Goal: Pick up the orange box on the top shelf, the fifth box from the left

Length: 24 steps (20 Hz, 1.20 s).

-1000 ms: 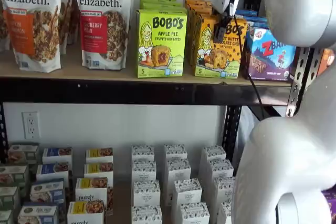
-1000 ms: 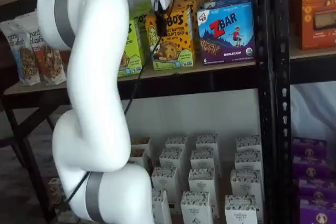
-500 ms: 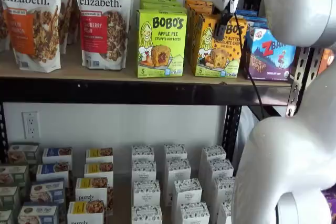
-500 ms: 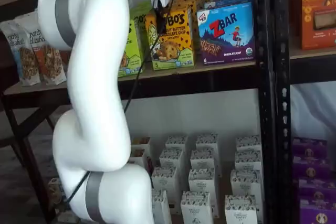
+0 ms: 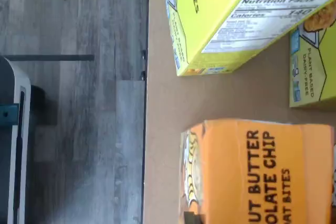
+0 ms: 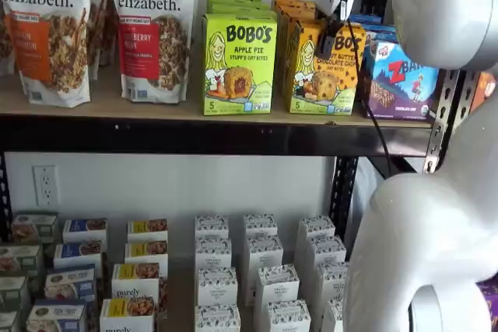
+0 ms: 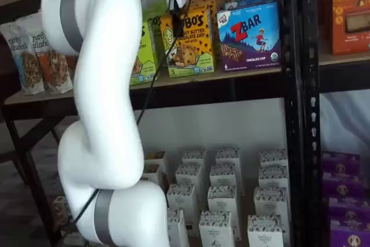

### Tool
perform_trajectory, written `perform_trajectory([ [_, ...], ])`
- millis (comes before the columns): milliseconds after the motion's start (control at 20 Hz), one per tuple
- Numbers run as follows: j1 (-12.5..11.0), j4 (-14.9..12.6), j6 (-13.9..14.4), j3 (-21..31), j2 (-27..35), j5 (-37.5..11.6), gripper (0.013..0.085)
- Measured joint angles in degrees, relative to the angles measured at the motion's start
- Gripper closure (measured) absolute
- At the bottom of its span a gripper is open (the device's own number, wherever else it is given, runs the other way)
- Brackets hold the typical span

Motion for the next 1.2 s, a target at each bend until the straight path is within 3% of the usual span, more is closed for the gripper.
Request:
perform_trajectory([
  [200, 0.4, -0.5, 0.4, -0.6, 0.0, 0.3, 0.061],
  [600, 2.9, -5.6, 2.0, -1.6, -0.9, 0.1, 0.061],
  [950, 2.8, -3.1, 2.8, -8.8, 1.8, 7.9, 0.061],
  [1200, 2.9, -2.8, 3.2, -12.0, 2.6, 11.4, 0.061],
])
